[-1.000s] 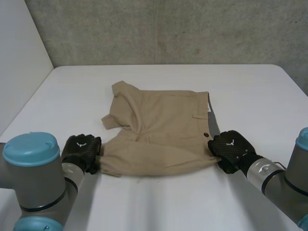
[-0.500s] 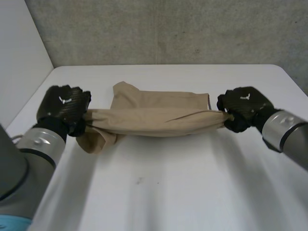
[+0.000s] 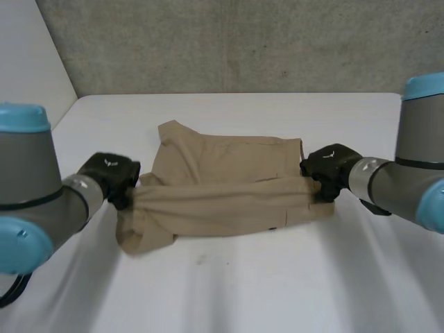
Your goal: Fold the shorts.
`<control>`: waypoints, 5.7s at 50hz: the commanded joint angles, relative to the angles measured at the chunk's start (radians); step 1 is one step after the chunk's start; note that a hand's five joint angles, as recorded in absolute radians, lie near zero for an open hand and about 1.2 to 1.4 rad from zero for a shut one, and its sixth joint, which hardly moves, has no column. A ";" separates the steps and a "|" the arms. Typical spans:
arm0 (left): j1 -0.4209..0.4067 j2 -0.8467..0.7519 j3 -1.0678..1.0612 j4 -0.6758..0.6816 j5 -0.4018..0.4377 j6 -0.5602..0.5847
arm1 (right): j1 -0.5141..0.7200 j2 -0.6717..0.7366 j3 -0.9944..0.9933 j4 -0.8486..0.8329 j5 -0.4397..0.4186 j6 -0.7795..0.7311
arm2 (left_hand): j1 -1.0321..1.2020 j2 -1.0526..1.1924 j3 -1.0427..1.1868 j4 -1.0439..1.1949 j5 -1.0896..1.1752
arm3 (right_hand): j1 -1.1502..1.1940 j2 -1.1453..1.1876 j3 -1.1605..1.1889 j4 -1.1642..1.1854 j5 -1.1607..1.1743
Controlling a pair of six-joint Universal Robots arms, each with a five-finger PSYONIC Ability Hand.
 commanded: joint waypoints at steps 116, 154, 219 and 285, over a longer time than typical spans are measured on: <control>-0.045 -0.009 -0.422 0.580 0.034 -0.237 | -0.041 -0.173 0.540 -0.551 -0.019 0.091 | -0.113 -0.192 -0.184 -0.190 -0.128 | 0.430 0.216 0.214 0.205 0.248; -0.123 0.623 -0.636 -0.231 0.000 0.028 | -0.068 -0.360 0.549 0.066 -0.012 -0.400 | 0.280 0.201 0.209 0.203 0.265 | 0.430 0.216 0.214 0.205 0.248; -0.188 -0.336 0.412 0.598 -0.095 0.241 | 0.028 -0.036 0.012 -0.607 0.181 0.169 | -0.942 -1.021 -1.013 -1.019 -0.957 | -0.791 -1.006 -1.008 -1.017 -0.973; -0.099 0.198 -0.162 0.435 -0.095 -0.343 | 0.146 -0.176 0.182 -0.495 -0.006 -0.261 | -0.942 -1.021 -1.013 -1.019 -0.957 | 0.430 0.216 0.214 0.205 0.248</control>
